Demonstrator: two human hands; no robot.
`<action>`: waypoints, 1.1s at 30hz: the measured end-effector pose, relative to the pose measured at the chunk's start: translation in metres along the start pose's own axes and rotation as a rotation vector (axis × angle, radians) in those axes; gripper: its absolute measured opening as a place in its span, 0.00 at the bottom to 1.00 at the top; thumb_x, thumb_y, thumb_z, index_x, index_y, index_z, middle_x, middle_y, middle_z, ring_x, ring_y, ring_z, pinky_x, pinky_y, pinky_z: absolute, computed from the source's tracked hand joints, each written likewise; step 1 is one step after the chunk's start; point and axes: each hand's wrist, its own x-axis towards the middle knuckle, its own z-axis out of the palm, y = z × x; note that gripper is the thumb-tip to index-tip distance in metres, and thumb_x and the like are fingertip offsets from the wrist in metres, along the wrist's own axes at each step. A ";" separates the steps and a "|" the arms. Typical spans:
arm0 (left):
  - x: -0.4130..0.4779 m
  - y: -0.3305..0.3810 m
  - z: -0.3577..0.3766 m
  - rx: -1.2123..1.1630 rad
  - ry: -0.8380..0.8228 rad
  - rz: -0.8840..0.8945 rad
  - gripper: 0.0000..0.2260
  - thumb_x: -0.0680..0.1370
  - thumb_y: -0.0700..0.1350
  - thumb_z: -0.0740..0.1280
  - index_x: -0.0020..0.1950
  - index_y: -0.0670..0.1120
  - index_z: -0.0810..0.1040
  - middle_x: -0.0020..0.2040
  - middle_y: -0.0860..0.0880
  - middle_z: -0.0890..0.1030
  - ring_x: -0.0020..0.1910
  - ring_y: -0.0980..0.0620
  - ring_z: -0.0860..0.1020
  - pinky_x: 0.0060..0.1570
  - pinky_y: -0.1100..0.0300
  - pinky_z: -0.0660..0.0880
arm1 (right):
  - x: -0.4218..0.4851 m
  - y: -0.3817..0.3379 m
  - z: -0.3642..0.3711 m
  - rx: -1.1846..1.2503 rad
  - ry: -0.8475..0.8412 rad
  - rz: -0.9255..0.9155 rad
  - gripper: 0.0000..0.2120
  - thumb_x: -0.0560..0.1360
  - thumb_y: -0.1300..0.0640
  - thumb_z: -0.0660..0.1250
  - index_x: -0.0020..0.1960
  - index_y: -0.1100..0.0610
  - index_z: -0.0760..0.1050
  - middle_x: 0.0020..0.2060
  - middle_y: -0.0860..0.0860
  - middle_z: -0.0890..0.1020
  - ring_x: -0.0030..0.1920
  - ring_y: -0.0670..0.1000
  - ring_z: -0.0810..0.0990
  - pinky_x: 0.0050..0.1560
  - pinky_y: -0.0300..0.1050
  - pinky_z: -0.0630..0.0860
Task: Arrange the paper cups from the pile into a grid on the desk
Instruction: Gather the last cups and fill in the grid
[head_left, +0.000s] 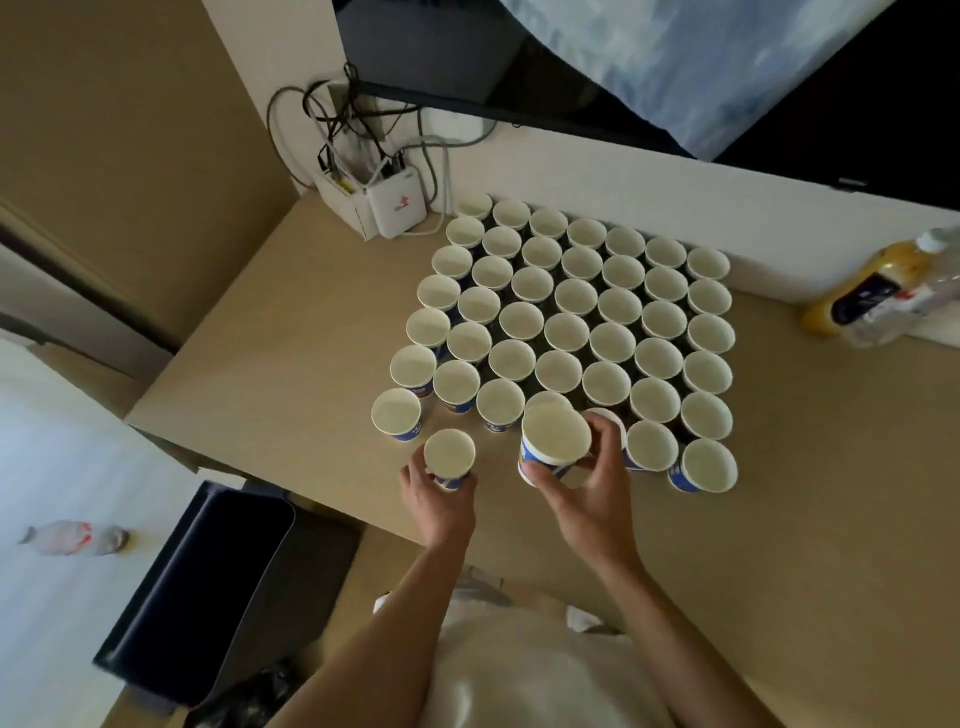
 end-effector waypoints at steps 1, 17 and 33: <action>0.005 -0.002 0.001 -0.005 -0.005 0.004 0.32 0.65 0.39 0.80 0.67 0.48 0.73 0.54 0.50 0.72 0.53 0.46 0.74 0.54 0.54 0.70 | -0.002 0.000 0.005 -0.010 0.005 0.003 0.31 0.64 0.49 0.81 0.62 0.49 0.69 0.53 0.35 0.77 0.54 0.45 0.79 0.54 0.43 0.78; 0.028 -0.011 0.008 -0.110 -0.051 -0.174 0.26 0.64 0.36 0.77 0.56 0.48 0.70 0.52 0.51 0.72 0.53 0.45 0.75 0.57 0.50 0.74 | -0.014 0.009 0.037 -0.078 0.036 0.118 0.31 0.63 0.47 0.79 0.61 0.49 0.69 0.53 0.42 0.79 0.53 0.47 0.80 0.53 0.46 0.79; 0.040 -0.014 0.008 -0.136 -0.056 -0.215 0.14 0.71 0.42 0.76 0.50 0.46 0.74 0.48 0.46 0.80 0.48 0.47 0.79 0.51 0.52 0.76 | -0.020 0.024 0.042 -0.092 0.017 0.151 0.32 0.65 0.55 0.82 0.63 0.47 0.70 0.55 0.43 0.80 0.54 0.48 0.80 0.56 0.53 0.79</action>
